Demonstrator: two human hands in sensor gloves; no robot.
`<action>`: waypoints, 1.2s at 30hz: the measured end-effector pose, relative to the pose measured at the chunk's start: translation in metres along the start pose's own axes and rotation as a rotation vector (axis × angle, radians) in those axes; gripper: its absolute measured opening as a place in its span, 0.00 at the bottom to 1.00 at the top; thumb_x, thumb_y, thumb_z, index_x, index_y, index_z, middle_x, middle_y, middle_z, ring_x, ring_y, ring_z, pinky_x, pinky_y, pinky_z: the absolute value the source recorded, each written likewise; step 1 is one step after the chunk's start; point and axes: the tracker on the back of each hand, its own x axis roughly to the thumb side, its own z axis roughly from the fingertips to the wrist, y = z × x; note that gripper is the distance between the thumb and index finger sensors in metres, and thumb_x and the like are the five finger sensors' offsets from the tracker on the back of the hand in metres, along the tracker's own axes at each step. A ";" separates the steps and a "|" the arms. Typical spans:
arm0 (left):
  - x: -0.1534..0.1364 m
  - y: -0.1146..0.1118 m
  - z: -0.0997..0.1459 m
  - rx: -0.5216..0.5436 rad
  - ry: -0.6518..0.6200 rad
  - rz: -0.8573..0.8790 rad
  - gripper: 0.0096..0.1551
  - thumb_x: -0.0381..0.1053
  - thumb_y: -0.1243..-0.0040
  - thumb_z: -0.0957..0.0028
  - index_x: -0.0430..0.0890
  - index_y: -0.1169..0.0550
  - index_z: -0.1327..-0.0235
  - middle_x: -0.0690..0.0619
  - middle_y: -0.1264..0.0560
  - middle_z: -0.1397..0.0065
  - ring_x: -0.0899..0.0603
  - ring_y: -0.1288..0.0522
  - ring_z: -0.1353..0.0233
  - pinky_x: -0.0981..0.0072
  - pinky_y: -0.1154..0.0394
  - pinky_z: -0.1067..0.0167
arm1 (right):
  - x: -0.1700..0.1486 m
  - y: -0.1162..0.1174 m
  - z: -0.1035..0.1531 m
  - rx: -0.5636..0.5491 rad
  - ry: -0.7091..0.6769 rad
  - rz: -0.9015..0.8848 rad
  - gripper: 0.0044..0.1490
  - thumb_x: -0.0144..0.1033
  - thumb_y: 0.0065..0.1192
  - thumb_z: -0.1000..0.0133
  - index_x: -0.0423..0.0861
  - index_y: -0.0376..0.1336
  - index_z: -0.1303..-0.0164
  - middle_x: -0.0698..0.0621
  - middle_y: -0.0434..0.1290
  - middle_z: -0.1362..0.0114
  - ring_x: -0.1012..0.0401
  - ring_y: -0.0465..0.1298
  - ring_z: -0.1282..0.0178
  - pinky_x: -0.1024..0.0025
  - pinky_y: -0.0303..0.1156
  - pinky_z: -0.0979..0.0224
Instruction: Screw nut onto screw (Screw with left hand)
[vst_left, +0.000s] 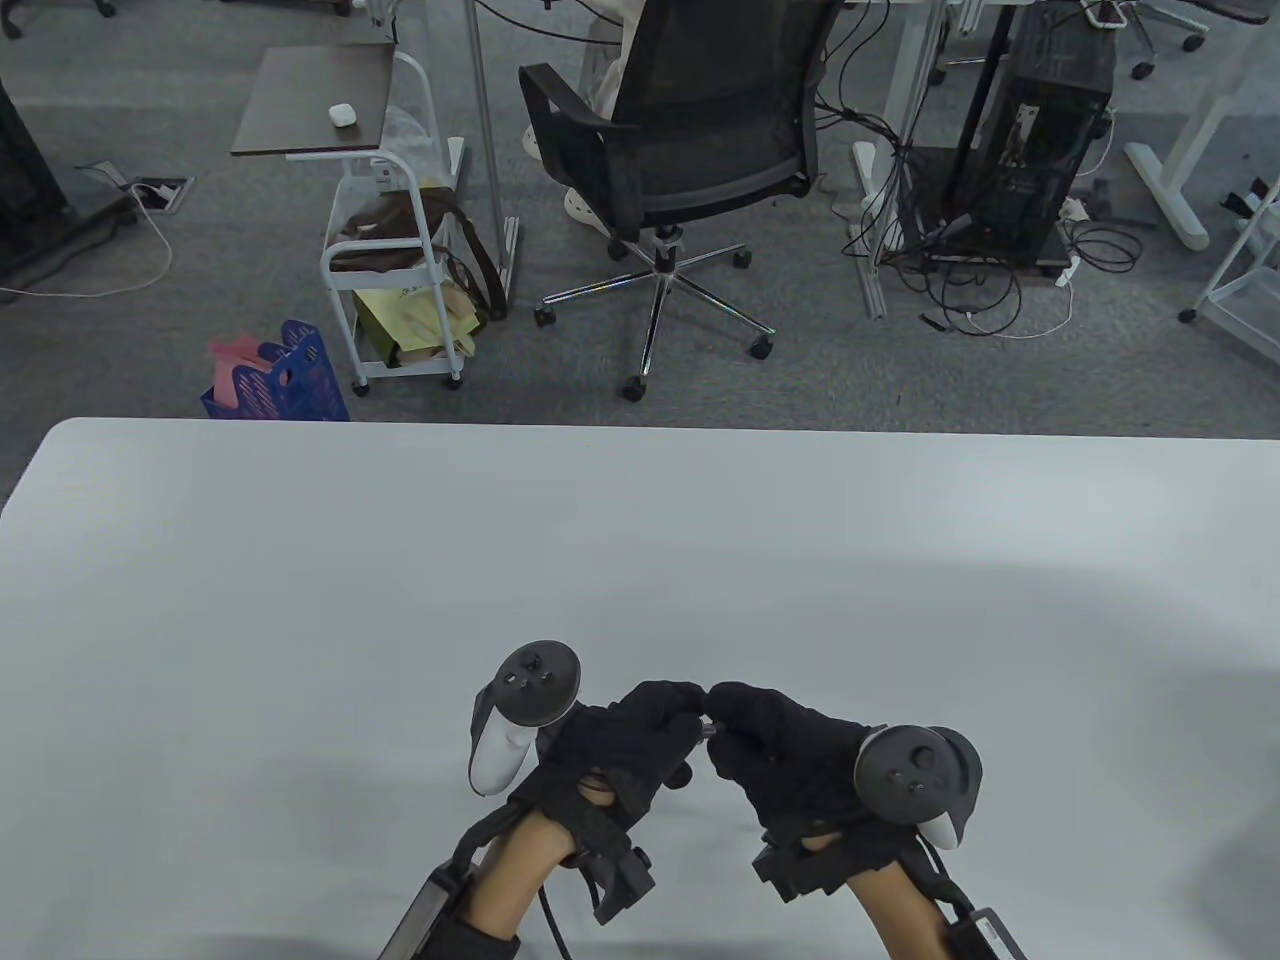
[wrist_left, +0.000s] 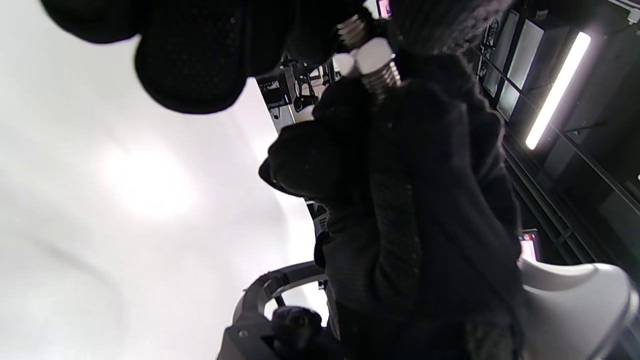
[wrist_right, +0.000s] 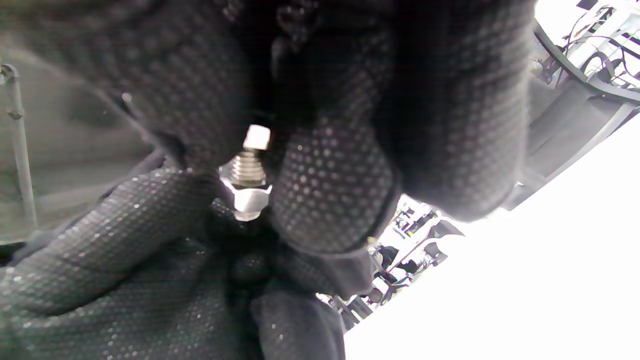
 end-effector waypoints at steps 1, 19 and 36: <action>0.000 0.000 0.000 0.006 0.002 -0.010 0.37 0.57 0.48 0.51 0.36 0.28 0.35 0.30 0.27 0.38 0.30 0.21 0.51 0.34 0.32 0.47 | 0.000 0.000 0.000 0.001 0.000 0.001 0.30 0.40 0.79 0.59 0.46 0.72 0.47 0.48 0.84 0.49 0.60 0.92 0.65 0.61 0.91 0.56; 0.005 -0.002 -0.001 -0.018 -0.019 -0.021 0.32 0.52 0.45 0.52 0.36 0.29 0.40 0.32 0.27 0.40 0.32 0.22 0.52 0.35 0.31 0.48 | 0.001 0.002 0.000 0.007 -0.008 0.043 0.30 0.41 0.78 0.59 0.45 0.72 0.47 0.47 0.85 0.50 0.60 0.93 0.67 0.61 0.91 0.59; 0.005 -0.003 0.000 -0.034 -0.004 -0.038 0.33 0.53 0.44 0.52 0.37 0.31 0.37 0.33 0.29 0.39 0.33 0.22 0.51 0.36 0.32 0.47 | 0.002 0.001 0.000 0.020 -0.002 0.044 0.30 0.40 0.79 0.60 0.45 0.72 0.47 0.47 0.85 0.50 0.60 0.93 0.67 0.60 0.91 0.58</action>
